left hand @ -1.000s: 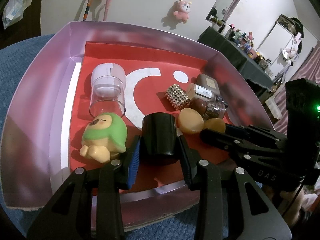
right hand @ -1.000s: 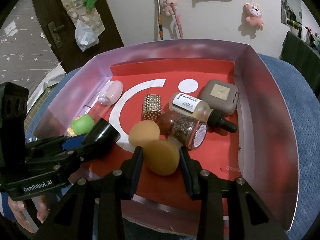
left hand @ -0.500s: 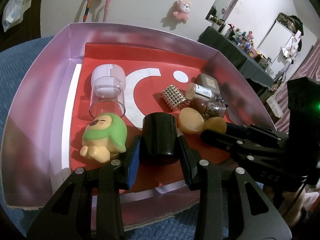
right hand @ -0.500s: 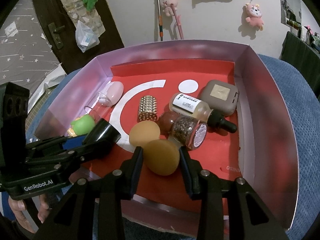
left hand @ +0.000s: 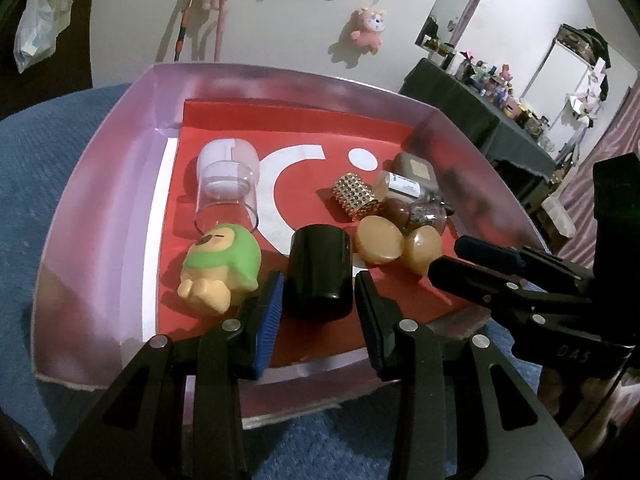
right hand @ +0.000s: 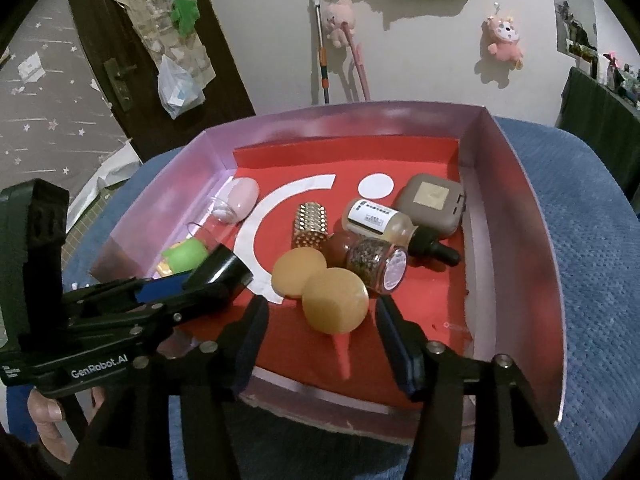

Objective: Organize rigid objects
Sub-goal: 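Lower and open both tools to release the cylinder and sponge in the box, then withdraw both open tools out of the box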

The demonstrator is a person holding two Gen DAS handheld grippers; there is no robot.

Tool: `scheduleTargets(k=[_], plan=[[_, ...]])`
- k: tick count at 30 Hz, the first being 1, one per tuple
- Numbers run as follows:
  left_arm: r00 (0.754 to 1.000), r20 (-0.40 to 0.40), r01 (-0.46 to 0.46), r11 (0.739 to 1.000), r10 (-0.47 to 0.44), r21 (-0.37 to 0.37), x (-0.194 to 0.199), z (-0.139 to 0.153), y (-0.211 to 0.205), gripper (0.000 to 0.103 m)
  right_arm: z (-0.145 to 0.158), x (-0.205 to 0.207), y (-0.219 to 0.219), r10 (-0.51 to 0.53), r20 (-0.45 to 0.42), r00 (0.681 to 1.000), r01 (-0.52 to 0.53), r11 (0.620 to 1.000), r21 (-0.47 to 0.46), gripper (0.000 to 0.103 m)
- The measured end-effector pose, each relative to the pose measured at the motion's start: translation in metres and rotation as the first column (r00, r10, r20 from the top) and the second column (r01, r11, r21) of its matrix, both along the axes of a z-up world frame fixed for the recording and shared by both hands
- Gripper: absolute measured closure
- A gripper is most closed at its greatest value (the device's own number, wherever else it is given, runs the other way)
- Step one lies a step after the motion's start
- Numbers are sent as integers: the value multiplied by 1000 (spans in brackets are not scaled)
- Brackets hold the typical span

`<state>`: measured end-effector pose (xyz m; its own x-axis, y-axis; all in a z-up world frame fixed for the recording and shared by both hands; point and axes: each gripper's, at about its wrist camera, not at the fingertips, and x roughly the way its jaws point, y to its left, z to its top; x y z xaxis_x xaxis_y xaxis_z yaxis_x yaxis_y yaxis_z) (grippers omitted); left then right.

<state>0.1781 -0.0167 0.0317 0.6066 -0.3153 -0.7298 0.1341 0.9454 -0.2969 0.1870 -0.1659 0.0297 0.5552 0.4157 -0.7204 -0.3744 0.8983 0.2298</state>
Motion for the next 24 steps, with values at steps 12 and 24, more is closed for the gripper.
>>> scheduleTargets(k=[12, 24], plan=[[997, 80, -23, 1000, 21, 22, -21, 21, -2, 29, 23, -25, -12, -29, 89, 996, 24, 998, 55, 25], [984, 152, -93, 995, 89, 21, -45, 28, 12, 14, 33, -46, -12, -87, 194, 977, 76, 995, 61, 1]])
